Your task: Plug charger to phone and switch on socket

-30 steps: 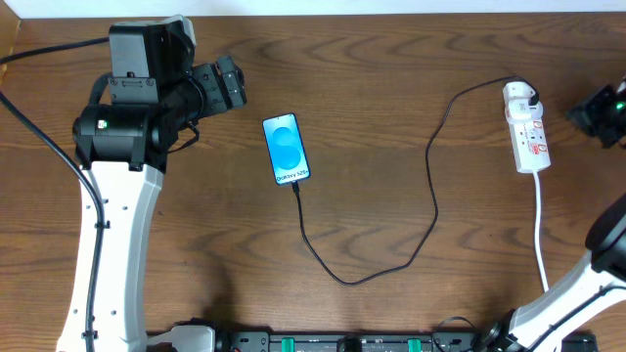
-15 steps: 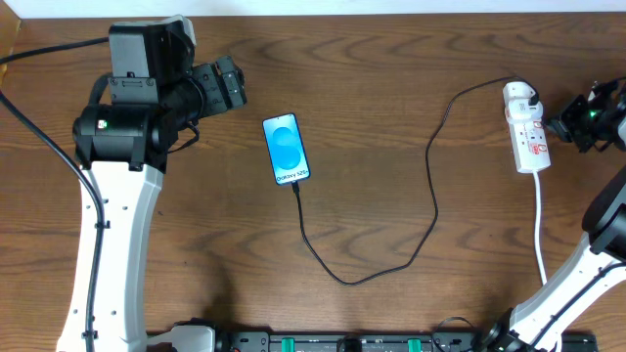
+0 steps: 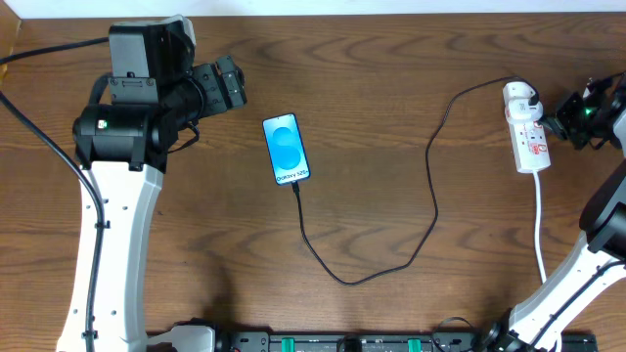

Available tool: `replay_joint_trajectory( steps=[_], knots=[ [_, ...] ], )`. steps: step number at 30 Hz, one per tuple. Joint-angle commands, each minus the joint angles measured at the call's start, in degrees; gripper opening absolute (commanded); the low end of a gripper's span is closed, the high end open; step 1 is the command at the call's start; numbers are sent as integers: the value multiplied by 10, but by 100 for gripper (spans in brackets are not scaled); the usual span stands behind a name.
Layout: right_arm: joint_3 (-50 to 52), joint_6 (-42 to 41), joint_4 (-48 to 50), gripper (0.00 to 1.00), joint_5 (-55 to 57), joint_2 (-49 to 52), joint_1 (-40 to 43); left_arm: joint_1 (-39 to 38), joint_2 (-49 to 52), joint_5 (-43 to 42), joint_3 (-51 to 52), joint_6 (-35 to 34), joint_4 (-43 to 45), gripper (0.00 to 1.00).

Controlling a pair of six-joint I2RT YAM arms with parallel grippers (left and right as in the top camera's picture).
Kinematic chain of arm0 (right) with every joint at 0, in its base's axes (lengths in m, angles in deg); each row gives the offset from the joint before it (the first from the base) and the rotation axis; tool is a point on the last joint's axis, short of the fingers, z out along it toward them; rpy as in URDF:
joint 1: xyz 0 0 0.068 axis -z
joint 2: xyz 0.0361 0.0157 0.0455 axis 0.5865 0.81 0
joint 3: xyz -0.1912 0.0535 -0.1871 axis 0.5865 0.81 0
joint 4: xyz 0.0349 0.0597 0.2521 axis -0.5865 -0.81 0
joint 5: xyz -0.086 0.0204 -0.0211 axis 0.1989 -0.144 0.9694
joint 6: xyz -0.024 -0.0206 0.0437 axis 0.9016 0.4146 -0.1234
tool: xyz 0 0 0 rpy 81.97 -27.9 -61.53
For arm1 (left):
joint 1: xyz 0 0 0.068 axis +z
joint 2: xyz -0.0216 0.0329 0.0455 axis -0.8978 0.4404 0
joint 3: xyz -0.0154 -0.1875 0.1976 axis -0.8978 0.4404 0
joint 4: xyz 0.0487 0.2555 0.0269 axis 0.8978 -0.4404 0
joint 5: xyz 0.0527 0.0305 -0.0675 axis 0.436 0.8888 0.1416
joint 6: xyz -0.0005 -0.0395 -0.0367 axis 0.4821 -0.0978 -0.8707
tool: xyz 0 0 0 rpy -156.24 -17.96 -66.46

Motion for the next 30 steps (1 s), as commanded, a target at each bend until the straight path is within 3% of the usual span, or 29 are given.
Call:
replay_joint_trajectory(
  steps=[1,9,30],
  knots=[
    [4,-24,-22,1,-8,24,-25,2,-7,6,3,6,-2,93],
    [4,-101,-50,1,13,24,-39,2,-7,6,3,6,-2,93],
    [4,-151,-64,1,34,24,-81,2,-7,6,3,6,-2,93]
  ],
)
